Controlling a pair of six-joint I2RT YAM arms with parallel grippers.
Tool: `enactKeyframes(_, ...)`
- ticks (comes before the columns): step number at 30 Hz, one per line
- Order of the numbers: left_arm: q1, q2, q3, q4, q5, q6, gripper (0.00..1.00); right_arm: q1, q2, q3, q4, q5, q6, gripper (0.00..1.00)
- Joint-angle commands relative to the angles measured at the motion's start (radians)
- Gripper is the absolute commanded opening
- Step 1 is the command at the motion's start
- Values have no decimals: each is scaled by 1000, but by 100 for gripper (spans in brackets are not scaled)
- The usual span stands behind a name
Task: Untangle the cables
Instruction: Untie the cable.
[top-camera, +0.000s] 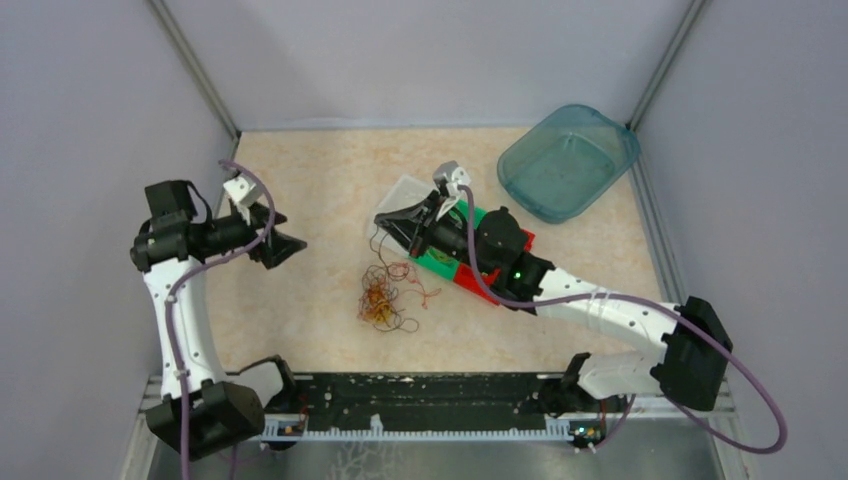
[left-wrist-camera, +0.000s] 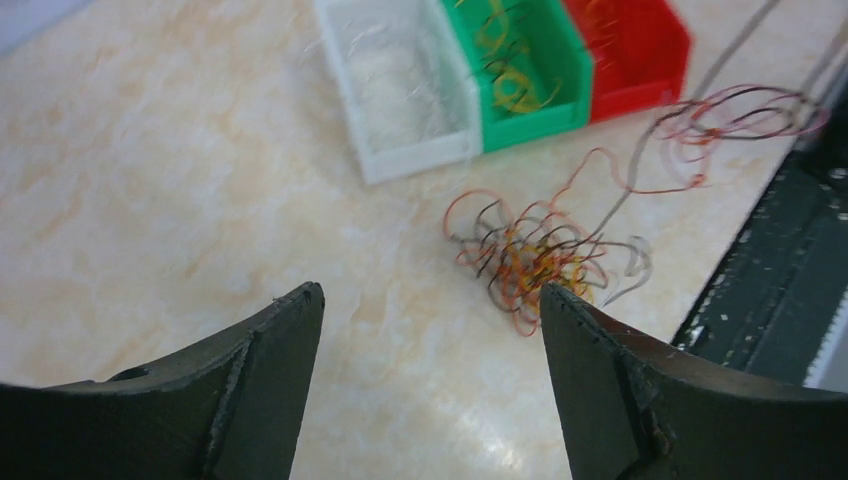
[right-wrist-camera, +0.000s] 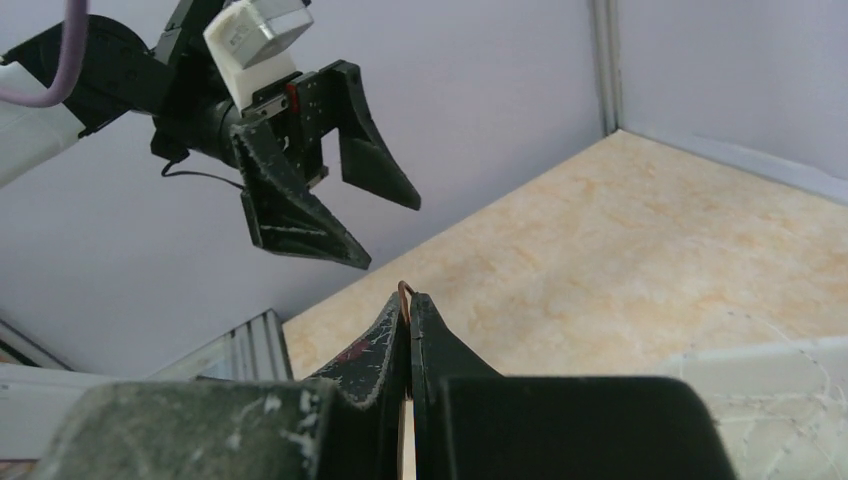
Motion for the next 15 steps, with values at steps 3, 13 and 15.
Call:
enactKeyframes(3, -112, -51, 96, -215, 344, 179, 91, 24, 85, 165, -7, -124, 49, 0)
enactKeyframes(13, -261, -252, -113, 354, 394, -340, 91, 70, 205, 296, 100, -181, 135, 0)
enactKeyframes(15, -261, -279, -136, 449, 390, -420, 90, 74, 215, 305, 126, -192, 151, 0)
